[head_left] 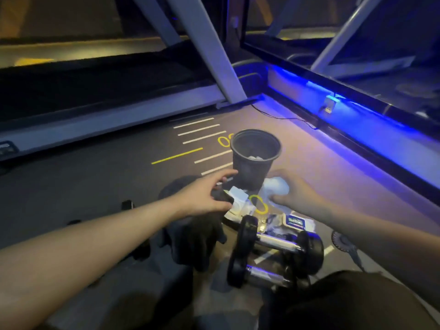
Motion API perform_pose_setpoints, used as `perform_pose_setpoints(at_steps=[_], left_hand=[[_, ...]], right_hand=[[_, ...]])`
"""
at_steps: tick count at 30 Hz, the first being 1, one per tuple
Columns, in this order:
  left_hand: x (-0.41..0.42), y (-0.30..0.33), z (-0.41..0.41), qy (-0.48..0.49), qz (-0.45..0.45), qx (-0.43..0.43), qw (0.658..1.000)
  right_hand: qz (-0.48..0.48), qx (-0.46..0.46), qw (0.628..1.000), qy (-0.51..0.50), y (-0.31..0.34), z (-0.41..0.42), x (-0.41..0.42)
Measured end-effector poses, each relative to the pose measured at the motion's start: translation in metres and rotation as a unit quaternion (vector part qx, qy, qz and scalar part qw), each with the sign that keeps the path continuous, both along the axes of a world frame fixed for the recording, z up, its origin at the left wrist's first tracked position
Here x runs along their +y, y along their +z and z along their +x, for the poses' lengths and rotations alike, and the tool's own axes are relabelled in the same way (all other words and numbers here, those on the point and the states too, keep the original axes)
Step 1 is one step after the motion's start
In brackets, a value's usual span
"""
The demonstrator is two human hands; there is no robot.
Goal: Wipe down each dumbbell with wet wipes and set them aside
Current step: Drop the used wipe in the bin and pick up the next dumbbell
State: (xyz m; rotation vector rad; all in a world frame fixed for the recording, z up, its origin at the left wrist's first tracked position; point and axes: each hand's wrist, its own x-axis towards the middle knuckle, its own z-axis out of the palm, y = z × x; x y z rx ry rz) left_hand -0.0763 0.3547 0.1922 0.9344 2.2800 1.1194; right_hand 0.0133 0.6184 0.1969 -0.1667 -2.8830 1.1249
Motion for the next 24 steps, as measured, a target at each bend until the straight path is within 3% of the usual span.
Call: perform_pose_setpoints(at_steps=[5, 10, 17, 24], left_hand=[[0.058, -0.050, 0.023, -0.017, -0.015, -0.063, 0.998], [0.092, -0.101, 0.045, -0.008, -0.066, -0.033, 0.997], [0.103, -0.147, 0.041, 0.035, -0.170, -0.062, 0.983], [0.104, -0.171, 0.030, 0.066, -0.157, -0.110, 0.979]], right_hand=[[0.006, -0.054, 0.996, -0.074, -0.050, 0.036, 0.047], [0.041, -0.121, 0.981, -0.145, -0.106, 0.069, 0.076], [0.020, -0.129, 0.977, -0.169, -0.150, 0.097, 0.079], [-0.019, -0.129, 0.973, -0.192, -0.174, 0.100, 0.073]])
